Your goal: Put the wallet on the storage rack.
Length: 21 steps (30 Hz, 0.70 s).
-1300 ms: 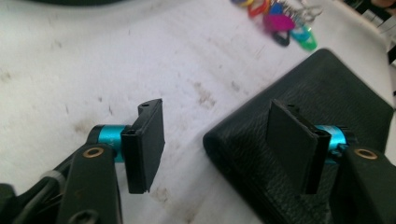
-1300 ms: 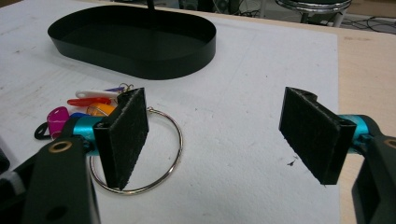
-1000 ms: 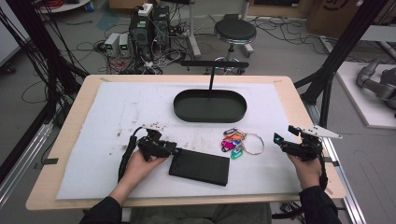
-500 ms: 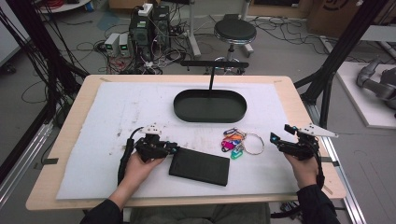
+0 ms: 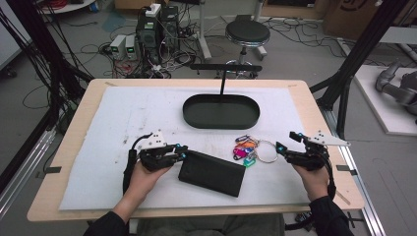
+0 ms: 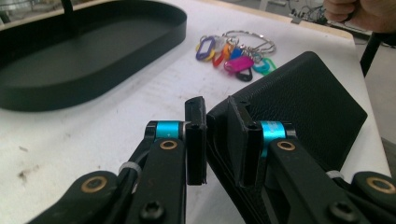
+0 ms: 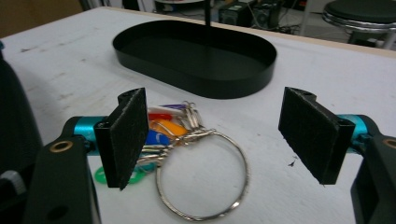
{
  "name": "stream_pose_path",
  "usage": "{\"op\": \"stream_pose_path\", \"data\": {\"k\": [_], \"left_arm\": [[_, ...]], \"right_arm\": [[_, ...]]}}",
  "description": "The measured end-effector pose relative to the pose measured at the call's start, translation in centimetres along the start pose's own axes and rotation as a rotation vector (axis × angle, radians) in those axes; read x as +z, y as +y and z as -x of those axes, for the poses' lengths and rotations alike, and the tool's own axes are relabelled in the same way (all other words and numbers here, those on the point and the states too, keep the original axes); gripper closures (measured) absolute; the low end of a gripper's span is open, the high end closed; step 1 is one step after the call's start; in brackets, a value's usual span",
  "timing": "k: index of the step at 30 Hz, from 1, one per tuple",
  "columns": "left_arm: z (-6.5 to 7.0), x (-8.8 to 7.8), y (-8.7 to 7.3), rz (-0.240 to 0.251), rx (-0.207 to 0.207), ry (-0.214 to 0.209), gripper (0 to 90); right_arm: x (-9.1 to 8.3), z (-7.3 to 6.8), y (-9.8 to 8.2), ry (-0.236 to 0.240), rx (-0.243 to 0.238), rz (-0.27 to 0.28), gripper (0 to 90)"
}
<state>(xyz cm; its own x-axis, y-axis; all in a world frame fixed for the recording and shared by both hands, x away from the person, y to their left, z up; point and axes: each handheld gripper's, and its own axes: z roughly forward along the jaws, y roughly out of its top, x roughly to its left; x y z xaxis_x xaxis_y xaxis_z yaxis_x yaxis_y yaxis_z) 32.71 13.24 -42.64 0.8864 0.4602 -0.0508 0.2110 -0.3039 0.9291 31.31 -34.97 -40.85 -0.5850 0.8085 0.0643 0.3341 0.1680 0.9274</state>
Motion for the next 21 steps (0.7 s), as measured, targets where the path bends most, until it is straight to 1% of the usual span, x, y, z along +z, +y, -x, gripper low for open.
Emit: {"op": "stream_pose_path", "data": {"k": [1,2,3,5,7,8,9,10,11,12,15,16,17,18,20,21], "left_arm": [[0.2,-0.2,0.2,0.023,0.029,0.001,77.7],[0.2,-0.2,0.2,0.023,0.029,0.001,77.8],[0.3,-0.3,0.3,0.031,0.041,0.004,77.9],[0.5,-0.6,0.6,0.053,0.065,0.011,78.0],[0.6,-0.8,0.6,0.064,0.074,0.018,78.1],[0.6,-0.8,0.6,0.064,0.074,0.018,78.1],[0.7,-1.0,0.6,0.074,0.083,0.021,78.2],[0.7,-1.0,0.6,0.080,0.089,0.023,78.2],[0.7,-1.0,0.6,0.080,0.089,0.023,78.2],[0.8,-1.1,0.7,0.084,0.095,0.025,78.2],[0.9,-1.3,0.8,0.096,0.106,0.034,78.2],[0.9,-1.4,0.8,0.099,0.108,0.038,78.3],[0.9,-1.4,0.8,0.099,0.108,0.038,78.2],[0.9,-1.5,0.8,0.101,0.110,0.038,78.3],[0.9,-1.6,0.7,0.102,0.111,0.041,78.3],[0.9,-1.6,0.7,0.108,0.113,0.041,78.3]], "right_arm": [[0.0,-0.3,0.1,0.011,-0.003,0.003,24.8],[0.0,-0.3,0.1,0.011,-0.003,0.003,24.8],[0.1,-0.8,0.2,0.034,-0.007,0.013,24.8],[0.3,-1.3,0.3,0.059,-0.006,0.018,24.8],[0.4,-1.8,0.4,0.085,-0.007,0.019,24.8],[0.4,-1.8,0.4,0.085,-0.007,0.019,24.8],[0.6,-2.6,0.5,0.111,-0.013,0.021,24.8],[0.7,-2.9,0.5,0.125,-0.015,0.021,24.8],[0.7,-2.9,0.5,0.125,-0.015,0.021,24.8],[0.8,-3.2,0.6,0.137,-0.017,0.021,24.8],[1.2,-4.2,0.7,0.193,-0.012,0.014,24.8],[1.6,-4.8,0.7,0.235,-0.022,0.007,24.9],[1.6,-4.8,0.7,0.235,-0.022,0.007,24.9],[1.9,-5.6,0.7,0.268,-0.036,-0.005,25.3],[2.3,-6.3,0.7,0.307,-0.050,-0.017,25.7],[2.4,-6.7,0.7,0.319,-0.064,-0.020,26.3]]}}
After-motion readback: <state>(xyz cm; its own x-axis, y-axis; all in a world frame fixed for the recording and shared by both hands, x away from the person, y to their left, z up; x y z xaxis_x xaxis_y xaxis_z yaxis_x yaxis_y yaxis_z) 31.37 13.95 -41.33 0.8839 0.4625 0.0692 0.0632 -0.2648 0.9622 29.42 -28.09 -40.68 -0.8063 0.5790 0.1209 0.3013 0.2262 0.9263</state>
